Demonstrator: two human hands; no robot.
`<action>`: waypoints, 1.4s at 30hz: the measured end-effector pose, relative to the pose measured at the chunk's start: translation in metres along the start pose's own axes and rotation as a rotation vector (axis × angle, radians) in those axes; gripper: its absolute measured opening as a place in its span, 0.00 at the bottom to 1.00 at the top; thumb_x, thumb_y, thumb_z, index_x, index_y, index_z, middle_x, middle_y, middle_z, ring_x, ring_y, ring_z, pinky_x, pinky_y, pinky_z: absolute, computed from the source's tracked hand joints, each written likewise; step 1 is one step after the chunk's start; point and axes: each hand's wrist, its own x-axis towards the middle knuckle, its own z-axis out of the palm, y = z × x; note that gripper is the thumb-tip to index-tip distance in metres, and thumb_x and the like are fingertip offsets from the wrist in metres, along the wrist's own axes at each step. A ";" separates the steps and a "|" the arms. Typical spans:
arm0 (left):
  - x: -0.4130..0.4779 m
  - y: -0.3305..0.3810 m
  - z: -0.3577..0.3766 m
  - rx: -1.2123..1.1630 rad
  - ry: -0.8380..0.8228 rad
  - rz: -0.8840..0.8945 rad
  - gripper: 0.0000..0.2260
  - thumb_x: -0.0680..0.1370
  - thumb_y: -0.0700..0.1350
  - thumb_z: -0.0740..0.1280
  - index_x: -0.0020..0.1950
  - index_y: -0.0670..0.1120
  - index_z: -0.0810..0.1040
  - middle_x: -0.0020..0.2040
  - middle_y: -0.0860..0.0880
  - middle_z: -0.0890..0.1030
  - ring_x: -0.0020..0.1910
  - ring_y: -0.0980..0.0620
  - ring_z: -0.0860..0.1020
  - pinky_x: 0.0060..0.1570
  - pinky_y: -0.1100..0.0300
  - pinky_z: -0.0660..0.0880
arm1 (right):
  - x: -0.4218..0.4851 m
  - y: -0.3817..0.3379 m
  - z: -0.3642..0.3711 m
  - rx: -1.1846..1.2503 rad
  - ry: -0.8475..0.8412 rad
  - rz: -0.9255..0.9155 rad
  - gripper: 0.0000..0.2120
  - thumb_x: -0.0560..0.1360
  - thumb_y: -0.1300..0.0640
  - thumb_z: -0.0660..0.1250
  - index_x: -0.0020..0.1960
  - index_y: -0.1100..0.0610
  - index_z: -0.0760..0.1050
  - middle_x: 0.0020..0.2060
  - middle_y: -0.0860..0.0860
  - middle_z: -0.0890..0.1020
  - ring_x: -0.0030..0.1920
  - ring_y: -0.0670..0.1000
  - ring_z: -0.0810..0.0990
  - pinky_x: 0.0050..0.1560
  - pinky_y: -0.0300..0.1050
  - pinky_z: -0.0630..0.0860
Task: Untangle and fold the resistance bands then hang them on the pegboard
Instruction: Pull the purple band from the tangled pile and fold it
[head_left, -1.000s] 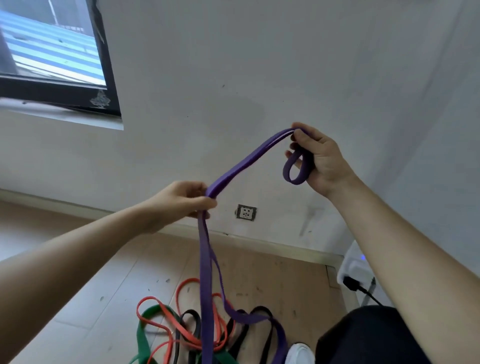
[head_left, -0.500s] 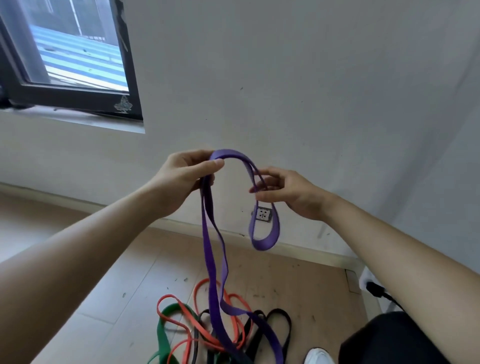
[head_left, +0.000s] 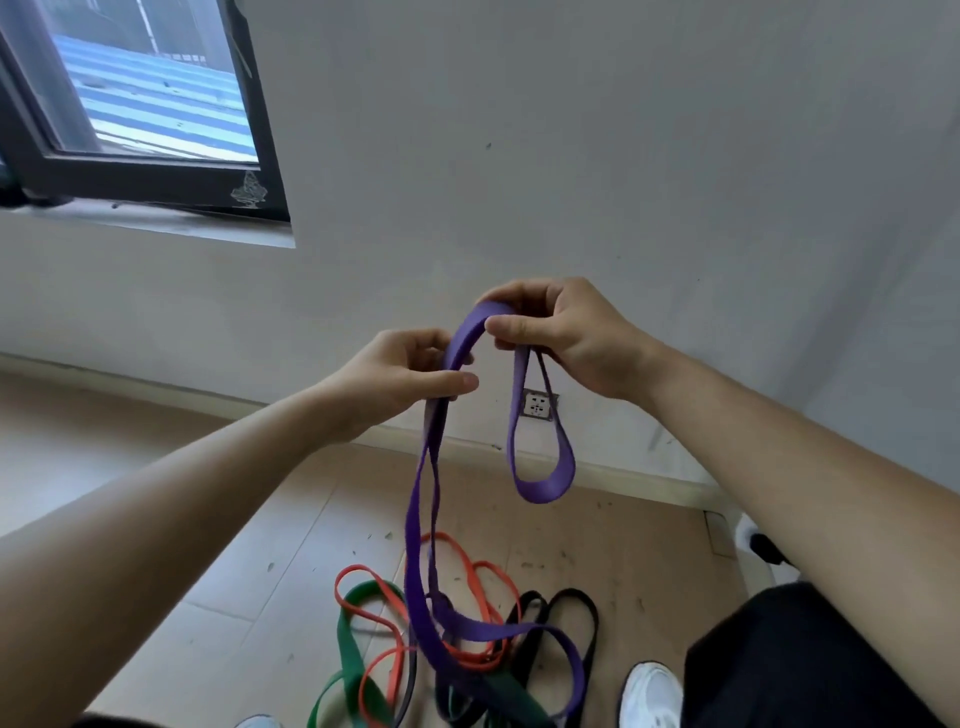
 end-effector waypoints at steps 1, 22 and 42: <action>0.000 -0.004 0.002 0.024 -0.016 -0.011 0.15 0.73 0.45 0.76 0.57 0.43 0.80 0.47 0.45 0.85 0.47 0.49 0.85 0.54 0.56 0.81 | 0.000 -0.002 -0.003 0.019 0.039 -0.015 0.10 0.77 0.63 0.72 0.58 0.59 0.81 0.48 0.52 0.85 0.49 0.49 0.84 0.54 0.43 0.80; 0.013 0.016 -0.015 -0.308 0.198 0.036 0.21 0.69 0.52 0.75 0.58 0.42 0.83 0.39 0.53 0.80 0.42 0.52 0.80 0.57 0.50 0.80 | -0.020 0.020 -0.085 0.167 0.201 0.111 0.23 0.66 0.52 0.78 0.60 0.55 0.80 0.43 0.51 0.81 0.44 0.50 0.81 0.53 0.49 0.74; 0.003 0.002 -0.020 0.115 0.031 -0.026 0.16 0.72 0.46 0.77 0.56 0.42 0.80 0.43 0.44 0.84 0.41 0.49 0.81 0.50 0.49 0.81 | 0.011 0.018 0.014 -0.151 -0.006 -0.013 0.12 0.74 0.63 0.76 0.57 0.59 0.83 0.46 0.51 0.86 0.47 0.45 0.84 0.54 0.41 0.80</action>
